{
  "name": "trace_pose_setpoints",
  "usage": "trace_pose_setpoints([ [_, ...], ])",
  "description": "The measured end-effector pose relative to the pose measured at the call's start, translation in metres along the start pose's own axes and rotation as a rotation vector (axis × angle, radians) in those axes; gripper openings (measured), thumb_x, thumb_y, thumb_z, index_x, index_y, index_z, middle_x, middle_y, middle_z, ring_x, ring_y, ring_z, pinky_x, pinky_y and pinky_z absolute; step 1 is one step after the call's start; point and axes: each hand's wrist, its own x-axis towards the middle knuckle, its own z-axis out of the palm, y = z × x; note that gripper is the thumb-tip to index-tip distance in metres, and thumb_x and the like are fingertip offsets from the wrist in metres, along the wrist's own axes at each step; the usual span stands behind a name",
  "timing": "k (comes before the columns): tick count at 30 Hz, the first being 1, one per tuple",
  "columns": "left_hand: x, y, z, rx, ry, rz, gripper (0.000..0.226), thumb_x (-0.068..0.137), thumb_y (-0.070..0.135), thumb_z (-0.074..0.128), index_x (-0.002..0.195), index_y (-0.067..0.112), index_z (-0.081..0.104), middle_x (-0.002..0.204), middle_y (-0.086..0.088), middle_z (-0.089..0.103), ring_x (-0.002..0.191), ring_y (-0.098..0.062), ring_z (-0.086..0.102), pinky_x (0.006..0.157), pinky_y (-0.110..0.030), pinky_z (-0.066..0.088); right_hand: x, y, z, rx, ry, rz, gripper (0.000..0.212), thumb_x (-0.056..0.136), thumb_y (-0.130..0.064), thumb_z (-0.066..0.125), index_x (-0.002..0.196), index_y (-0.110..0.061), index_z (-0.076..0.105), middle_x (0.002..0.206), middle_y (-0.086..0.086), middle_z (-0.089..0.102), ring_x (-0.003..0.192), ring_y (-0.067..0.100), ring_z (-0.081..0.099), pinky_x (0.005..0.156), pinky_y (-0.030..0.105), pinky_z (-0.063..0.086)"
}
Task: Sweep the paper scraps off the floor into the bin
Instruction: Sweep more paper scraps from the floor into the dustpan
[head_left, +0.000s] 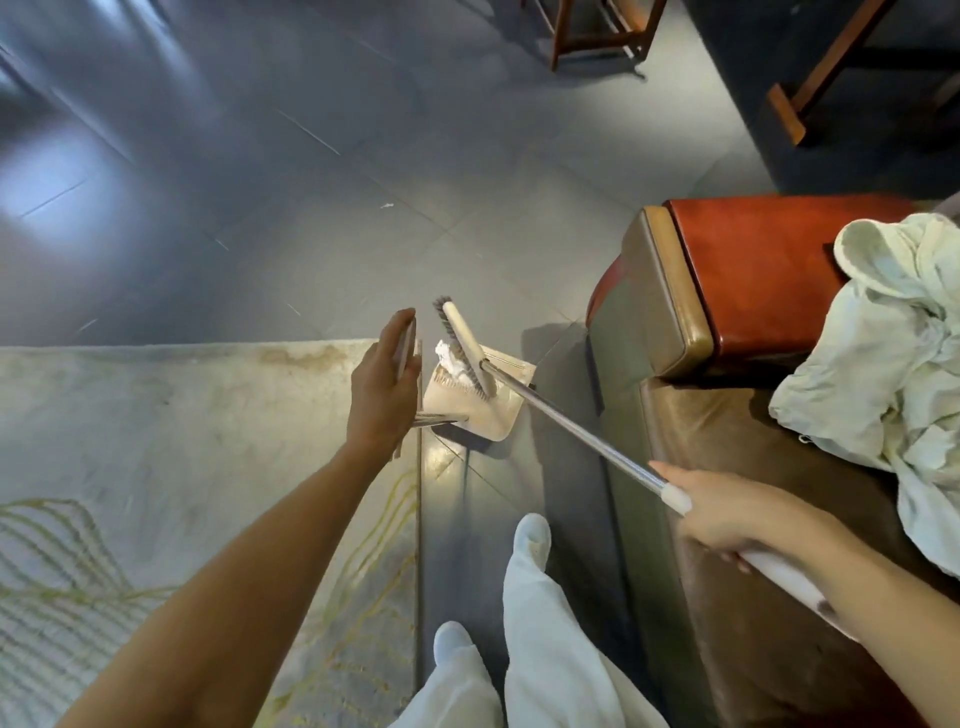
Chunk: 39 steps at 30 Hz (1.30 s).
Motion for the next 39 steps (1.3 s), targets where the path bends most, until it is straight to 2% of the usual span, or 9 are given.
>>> trace_pose_setpoints([
  [3,0.045,0.005,0.004,-0.001,0.047,-0.002,0.048,0.097,0.007,0.050,0.142,0.023,0.041,0.141,-0.007,0.048,0.126,-0.026,0.048,0.106,-0.037,0.039,0.019,-0.013,-0.052,0.080,0.016,-0.029,0.081,0.093,-0.007,0.049,0.153,-0.039,0.005,0.097,0.007,0.056,0.054,0.010,0.051,0.041,0.017,0.044],
  [6,0.101,0.016,0.012,-0.012,0.113,-0.030,0.047,0.097,0.009,0.050,0.142,0.022,0.042,0.142,-0.010,0.048,0.124,-0.034,0.050,0.104,-0.051,0.042,0.061,-0.022,-0.116,0.278,0.008,-0.024,0.083,0.089,-0.004,0.049,0.151,-0.044,0.012,0.070,0.010,0.057,0.047,0.012,0.046,0.041,0.021,0.043],
  [10,0.180,0.041,0.017,0.029,0.164,-0.044,0.047,0.097,0.009,0.049,0.143,0.017,0.039,0.148,-0.005,0.040,0.135,-0.025,0.040,0.105,-0.028,0.032,0.116,-0.048,-0.215,0.363,-0.014,-0.081,0.081,0.086,-0.002,0.048,0.150,-0.043,0.019,0.057,0.008,0.051,0.041,0.011,0.043,0.042,0.023,0.041],
  [12,0.218,0.049,0.015,0.043,0.186,-0.059,0.048,0.098,0.009,0.049,0.143,0.018,0.038,0.148,-0.004,0.040,0.133,-0.023,0.041,0.096,-0.021,0.032,0.139,-0.067,-0.262,0.355,-0.026,-0.109,0.078,0.086,-0.001,0.047,0.149,-0.041,0.024,0.058,0.007,0.050,0.040,0.010,0.042,0.041,0.021,0.040],
  [16,0.293,0.044,0.006,0.072,0.256,-0.080,0.048,0.097,0.008,0.050,0.142,0.021,0.040,0.145,-0.005,0.045,0.128,-0.023,0.045,0.100,-0.028,0.034,0.185,-0.115,-0.351,0.314,-0.040,-0.152,0.065,0.088,0.000,0.046,0.142,-0.035,0.036,0.060,0.006,0.048,0.037,0.009,0.041,0.038,0.020,0.039],
  [22,0.416,0.020,-0.010,0.050,0.318,-0.162,0.048,0.095,0.005,0.050,0.139,0.027,0.045,0.122,0.009,0.049,0.105,-0.006,0.043,0.091,-0.019,0.030,0.278,-0.209,-0.468,0.316,-0.084,-0.165,0.076,0.086,0.004,0.046,0.148,-0.038,0.031,0.050,0.004,0.046,0.034,0.010,0.038,0.037,0.019,0.038],
  [29,0.561,-0.005,-0.022,0.052,0.211,-0.199,0.048,0.095,0.006,0.048,0.138,0.028,0.045,0.126,0.003,0.052,0.109,-0.006,0.044,0.090,-0.016,0.027,0.379,-0.321,-0.563,0.290,-0.039,-0.210,0.064,0.088,0.007,0.041,0.143,-0.025,0.039,0.056,0.006,0.041,0.035,0.012,0.034,0.038,0.018,0.034],
  [34,0.654,-0.012,-0.029,0.067,0.215,-0.269,0.050,0.095,0.004,0.048,0.139,0.028,0.044,0.129,0.000,0.053,0.116,-0.015,0.046,0.092,-0.020,0.029,0.451,-0.386,-0.619,0.078,0.031,-0.212,0.060,0.088,0.002,0.033,0.145,-0.017,0.034,0.055,0.012,0.050,0.043,0.021,0.044,0.045,0.026,0.042],
  [39,0.741,-0.020,-0.022,0.030,0.277,-0.367,0.052,0.095,0.003,0.047,0.140,0.029,0.042,0.137,0.000,0.049,0.120,-0.015,0.045,0.097,-0.020,0.028,0.526,-0.446,-0.678,-0.190,0.096,-0.182,0.059,0.082,0.006,0.045,0.139,-0.010,0.039,0.089,0.015,0.066,0.060,0.027,0.059,0.048,0.029,0.047],
])
